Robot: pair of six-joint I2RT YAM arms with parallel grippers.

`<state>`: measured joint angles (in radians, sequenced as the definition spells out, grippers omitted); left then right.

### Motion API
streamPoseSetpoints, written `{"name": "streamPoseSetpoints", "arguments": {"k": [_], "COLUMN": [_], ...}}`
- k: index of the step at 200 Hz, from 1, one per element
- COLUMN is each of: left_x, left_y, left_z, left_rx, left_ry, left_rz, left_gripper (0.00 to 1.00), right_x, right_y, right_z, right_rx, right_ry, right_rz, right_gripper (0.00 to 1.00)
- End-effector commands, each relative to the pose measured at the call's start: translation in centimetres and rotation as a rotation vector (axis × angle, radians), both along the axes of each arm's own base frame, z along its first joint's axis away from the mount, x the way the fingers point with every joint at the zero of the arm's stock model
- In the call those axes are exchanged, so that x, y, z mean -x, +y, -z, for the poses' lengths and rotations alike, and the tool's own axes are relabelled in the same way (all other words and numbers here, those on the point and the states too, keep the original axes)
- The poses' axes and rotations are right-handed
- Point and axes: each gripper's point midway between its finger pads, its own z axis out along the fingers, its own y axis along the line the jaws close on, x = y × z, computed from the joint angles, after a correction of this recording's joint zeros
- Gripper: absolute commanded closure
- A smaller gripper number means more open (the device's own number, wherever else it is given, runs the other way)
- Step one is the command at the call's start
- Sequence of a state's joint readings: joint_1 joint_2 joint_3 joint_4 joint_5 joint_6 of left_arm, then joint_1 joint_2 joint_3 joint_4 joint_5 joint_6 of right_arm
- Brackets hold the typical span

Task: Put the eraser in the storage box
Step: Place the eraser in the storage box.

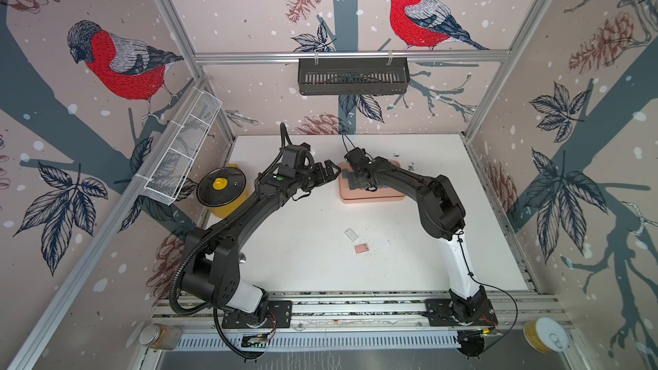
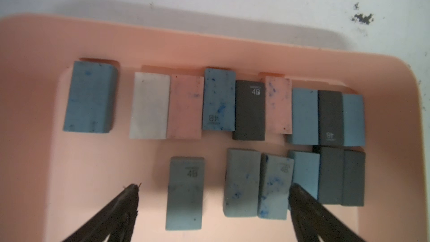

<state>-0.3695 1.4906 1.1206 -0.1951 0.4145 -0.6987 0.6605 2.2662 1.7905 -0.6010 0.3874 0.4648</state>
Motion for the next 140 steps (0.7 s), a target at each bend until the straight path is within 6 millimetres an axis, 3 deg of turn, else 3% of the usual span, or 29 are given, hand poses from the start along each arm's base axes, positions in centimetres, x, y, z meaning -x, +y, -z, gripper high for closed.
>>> {"name": "streamPoseSetpoints", "arguments": {"k": [1,140], "left_x": [-0.4,-0.4], "left_y": [0.1,0.0], "left_z": [-0.8,-0.5], "left_rx": [0.009,0.014], "left_ry": [-0.034,-0.026], "left_rz": [-0.004,-0.002], "left_gripper": [0.03,0.03], "right_x": [0.1,-0.1], "right_y": [-0.9,-3.6], "right_z": [0.3,0.3], "right_rx": [0.082,0.22], "right_ry": [-0.007,-0.033], "right_rz": [0.007,0.058], "right_gripper": [0.01,0.01]}}
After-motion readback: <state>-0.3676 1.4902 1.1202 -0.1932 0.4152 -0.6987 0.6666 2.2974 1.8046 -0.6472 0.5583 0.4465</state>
